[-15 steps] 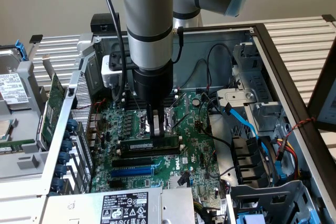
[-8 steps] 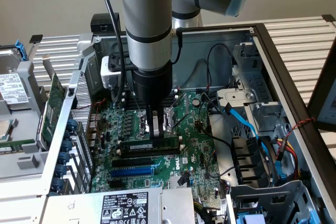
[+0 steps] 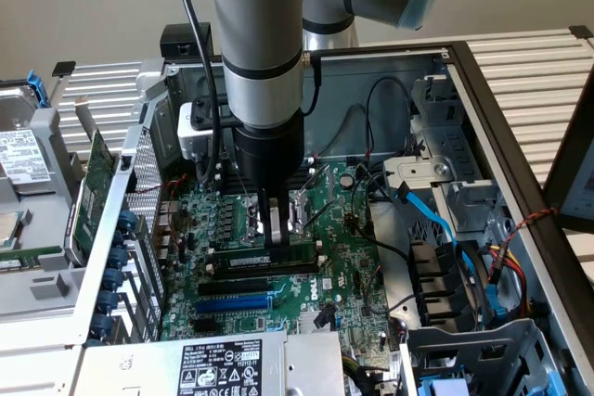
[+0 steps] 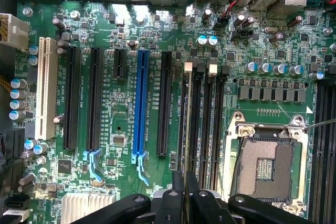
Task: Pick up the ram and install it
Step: 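Insert the ram into the slot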
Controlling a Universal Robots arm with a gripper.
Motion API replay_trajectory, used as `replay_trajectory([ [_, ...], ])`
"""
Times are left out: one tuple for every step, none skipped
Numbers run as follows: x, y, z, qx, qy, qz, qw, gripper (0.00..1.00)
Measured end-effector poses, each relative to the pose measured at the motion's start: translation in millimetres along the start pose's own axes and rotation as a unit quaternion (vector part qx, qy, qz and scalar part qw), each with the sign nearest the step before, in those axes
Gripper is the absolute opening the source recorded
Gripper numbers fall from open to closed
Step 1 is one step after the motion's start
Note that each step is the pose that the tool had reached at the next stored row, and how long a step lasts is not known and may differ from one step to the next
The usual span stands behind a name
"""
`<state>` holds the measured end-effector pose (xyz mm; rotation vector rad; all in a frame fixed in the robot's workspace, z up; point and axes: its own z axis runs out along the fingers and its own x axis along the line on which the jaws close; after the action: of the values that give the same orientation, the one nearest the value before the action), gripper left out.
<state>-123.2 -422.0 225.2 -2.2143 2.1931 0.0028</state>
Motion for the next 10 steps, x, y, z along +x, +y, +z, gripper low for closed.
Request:
replay_trajectory([
  [0.0,0.5,0.5,0.0004,0.0000,0.000,1.0000,0.13],
  [0.0,1.2,0.9,0.0006,-0.0001,0.000,1.0000,0.15],
  [0.0,1.5,1.1,0.0006,0.0000,0.000,1.0000,0.15],
  [-0.1,1.7,1.0,0.0006,0.0000,0.000,1.0000,0.15],
  [-0.1,1.8,1.0,0.0006,0.0000,0.000,1.0000,0.22],
  [0.0,1.9,1.0,0.0004,0.0000,0.000,1.0000,0.22],
  [0.0,2.1,0.8,-0.0001,-0.0001,0.000,1.0000,0.22],
  [0.0,2.2,0.7,-0.0008,-0.0001,0.000,1.0000,0.22],
  [0.0,2.4,0.3,-0.0017,-0.0001,0.000,1.0000,0.22],
  [-0.1,2.5,-0.1,-0.0028,-0.0002,0.000,1.0000,0.22],
])
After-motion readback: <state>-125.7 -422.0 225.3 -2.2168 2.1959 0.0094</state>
